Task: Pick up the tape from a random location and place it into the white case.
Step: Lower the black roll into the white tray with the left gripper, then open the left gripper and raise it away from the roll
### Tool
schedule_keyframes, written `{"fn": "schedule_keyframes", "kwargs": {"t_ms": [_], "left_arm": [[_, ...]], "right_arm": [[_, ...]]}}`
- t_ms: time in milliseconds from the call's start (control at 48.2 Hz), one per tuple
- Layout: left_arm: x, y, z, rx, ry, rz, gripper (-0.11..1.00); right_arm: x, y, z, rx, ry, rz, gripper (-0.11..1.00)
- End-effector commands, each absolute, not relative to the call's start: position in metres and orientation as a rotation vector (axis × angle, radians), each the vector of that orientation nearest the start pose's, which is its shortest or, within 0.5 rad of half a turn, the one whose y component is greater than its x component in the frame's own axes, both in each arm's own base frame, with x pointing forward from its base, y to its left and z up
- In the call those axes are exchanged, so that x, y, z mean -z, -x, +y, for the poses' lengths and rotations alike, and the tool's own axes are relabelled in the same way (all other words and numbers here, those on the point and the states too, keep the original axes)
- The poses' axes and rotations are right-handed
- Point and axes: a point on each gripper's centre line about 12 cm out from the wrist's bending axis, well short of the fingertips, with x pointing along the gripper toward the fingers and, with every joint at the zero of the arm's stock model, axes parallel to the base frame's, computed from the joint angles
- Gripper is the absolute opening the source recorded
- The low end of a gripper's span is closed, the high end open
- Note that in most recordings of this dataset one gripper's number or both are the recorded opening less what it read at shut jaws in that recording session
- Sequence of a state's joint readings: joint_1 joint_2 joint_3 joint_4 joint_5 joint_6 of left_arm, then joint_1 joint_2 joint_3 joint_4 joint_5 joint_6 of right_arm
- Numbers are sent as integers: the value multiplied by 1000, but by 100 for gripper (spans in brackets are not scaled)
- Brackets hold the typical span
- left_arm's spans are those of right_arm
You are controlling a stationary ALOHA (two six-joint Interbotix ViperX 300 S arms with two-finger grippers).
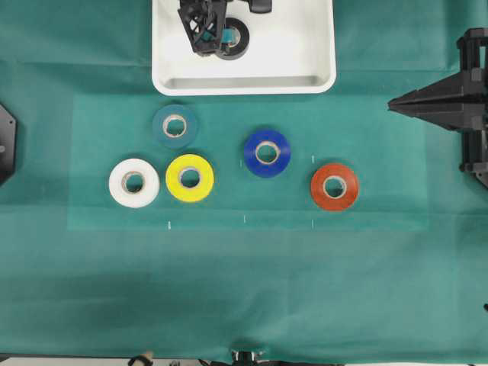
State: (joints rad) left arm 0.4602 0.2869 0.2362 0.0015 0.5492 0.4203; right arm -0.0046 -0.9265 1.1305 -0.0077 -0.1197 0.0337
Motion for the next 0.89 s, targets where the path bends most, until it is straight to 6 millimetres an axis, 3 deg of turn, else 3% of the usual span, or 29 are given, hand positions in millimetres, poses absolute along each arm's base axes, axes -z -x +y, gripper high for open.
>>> {"fn": "schedule_keyframes", "kwargs": {"t_ms": [0, 519, 872], "left_arm": [[-181, -411, 200, -203, -151, 1042, 91], [-265, -400, 153, -145, -180, 994, 91], [-317, -393, 138, -148, -205, 904, 91]], "right_arm": [[-294, -210, -1, 4, -25, 60, 0], [-297, -210, -1, 6, -25, 52, 0], [-296, -210, -1, 4, -25, 52, 0]]}}
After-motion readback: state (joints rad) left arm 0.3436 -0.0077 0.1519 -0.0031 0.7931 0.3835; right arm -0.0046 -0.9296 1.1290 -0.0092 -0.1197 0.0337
